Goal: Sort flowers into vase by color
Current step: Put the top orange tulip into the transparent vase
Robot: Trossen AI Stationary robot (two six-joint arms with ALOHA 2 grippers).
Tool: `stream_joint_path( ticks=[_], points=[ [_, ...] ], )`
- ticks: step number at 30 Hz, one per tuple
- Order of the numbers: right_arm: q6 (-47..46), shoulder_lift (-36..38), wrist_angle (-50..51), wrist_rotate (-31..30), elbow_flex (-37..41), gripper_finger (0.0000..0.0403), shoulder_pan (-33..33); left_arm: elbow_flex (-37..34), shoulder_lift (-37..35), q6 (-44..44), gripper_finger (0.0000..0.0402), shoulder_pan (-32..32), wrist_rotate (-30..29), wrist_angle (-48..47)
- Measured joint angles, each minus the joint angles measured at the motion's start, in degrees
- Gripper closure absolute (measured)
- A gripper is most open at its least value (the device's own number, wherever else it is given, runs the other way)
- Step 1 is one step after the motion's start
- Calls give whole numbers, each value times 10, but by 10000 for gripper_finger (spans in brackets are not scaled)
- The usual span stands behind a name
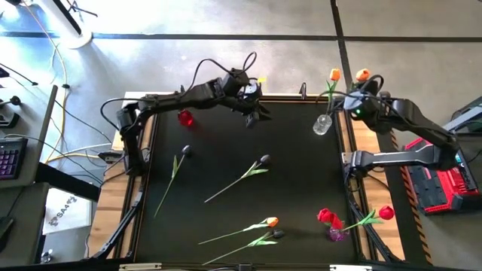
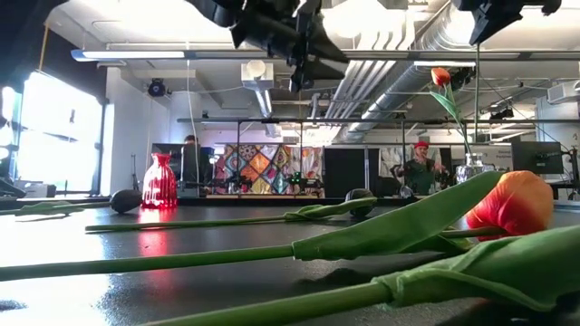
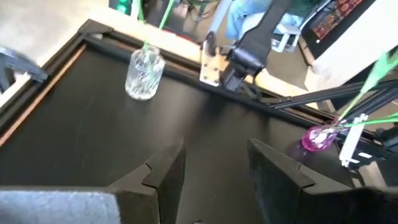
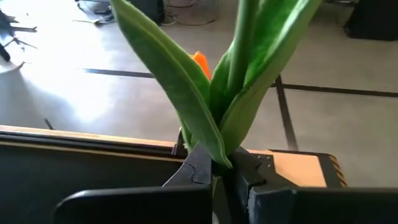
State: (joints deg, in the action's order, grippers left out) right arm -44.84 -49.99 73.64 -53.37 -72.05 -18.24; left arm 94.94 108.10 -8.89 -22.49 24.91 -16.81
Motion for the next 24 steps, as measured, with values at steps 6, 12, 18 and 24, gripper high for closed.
stream_joint_path(
  ticks=[6,12,18,24],
  points=[
    [32,-23,-31,24,0,403,-47,0,1,29,243,-11,-7,-17],
    [37,-59,-45,57,0,403,-60,0,1,53,243,-22,-8,-34],
    [11,-92,-23,56,0,403,-68,0,1,71,243,-38,-9,-59],
    [-16,-111,-16,84,0,390,-82,0,1,82,243,-59,-9,-68]
  ],
)
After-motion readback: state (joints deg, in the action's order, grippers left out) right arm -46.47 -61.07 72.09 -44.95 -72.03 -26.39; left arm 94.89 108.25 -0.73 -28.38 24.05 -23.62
